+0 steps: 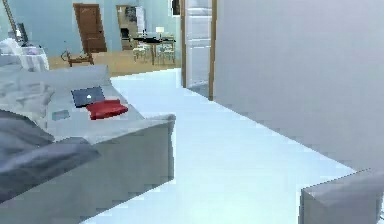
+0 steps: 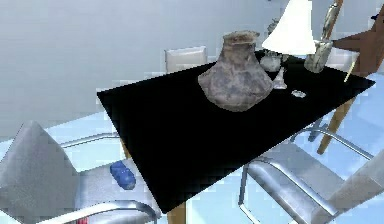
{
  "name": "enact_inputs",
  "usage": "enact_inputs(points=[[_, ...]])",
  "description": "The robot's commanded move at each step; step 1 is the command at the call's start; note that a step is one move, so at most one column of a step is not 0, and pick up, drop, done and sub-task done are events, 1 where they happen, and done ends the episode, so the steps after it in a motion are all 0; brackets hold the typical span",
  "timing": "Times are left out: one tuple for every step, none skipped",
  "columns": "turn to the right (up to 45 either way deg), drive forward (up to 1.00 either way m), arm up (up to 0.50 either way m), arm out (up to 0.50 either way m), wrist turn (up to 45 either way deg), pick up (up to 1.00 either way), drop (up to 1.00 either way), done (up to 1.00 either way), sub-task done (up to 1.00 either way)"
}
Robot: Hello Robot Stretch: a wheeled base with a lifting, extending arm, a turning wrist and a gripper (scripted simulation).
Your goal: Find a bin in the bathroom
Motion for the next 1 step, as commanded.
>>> enact_inputs(points=[[0.0,0.85,0.00,0.00,0.0,0.00,0.00,0.00,0.00]])
